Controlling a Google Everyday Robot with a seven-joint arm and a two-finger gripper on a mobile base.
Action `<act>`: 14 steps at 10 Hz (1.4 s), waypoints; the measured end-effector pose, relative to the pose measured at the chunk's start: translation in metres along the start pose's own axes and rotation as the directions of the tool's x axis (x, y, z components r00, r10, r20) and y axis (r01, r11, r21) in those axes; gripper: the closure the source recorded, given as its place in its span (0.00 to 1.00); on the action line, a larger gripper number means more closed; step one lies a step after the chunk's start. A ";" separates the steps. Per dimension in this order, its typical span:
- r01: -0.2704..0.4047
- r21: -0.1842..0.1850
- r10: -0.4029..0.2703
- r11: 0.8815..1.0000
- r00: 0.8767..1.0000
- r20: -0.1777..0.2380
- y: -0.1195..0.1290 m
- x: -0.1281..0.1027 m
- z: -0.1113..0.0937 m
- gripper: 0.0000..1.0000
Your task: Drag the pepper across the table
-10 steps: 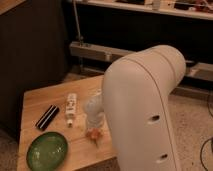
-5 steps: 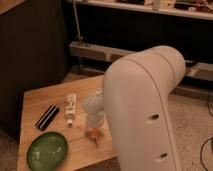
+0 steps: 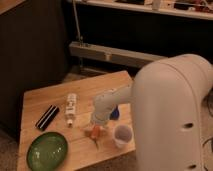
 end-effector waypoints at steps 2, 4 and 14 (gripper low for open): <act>0.000 -0.030 -0.001 1.000 1.000 -0.002 0.000 -0.001 -0.001 0.20; 0.018 -0.031 -0.018 0.999 1.000 -0.002 0.005 0.000 -0.003 0.20; 0.096 0.045 -0.094 0.994 0.995 -0.040 0.036 0.015 0.011 0.78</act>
